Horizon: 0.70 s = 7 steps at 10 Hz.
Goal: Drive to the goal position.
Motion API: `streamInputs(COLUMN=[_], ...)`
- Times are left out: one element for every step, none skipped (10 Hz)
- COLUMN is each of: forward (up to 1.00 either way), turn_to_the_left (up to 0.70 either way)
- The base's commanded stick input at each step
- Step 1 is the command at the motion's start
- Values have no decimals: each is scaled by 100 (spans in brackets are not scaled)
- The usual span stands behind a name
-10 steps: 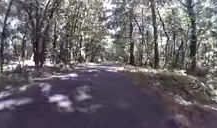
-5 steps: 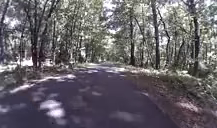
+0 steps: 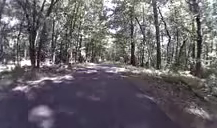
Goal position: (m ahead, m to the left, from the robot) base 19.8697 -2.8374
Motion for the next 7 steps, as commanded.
streamInputs(forward=[45, 45, 45, 45, 45, 45, 45], turn_to_the_left=[0, 0, 0, 0, 0, 0, 0])
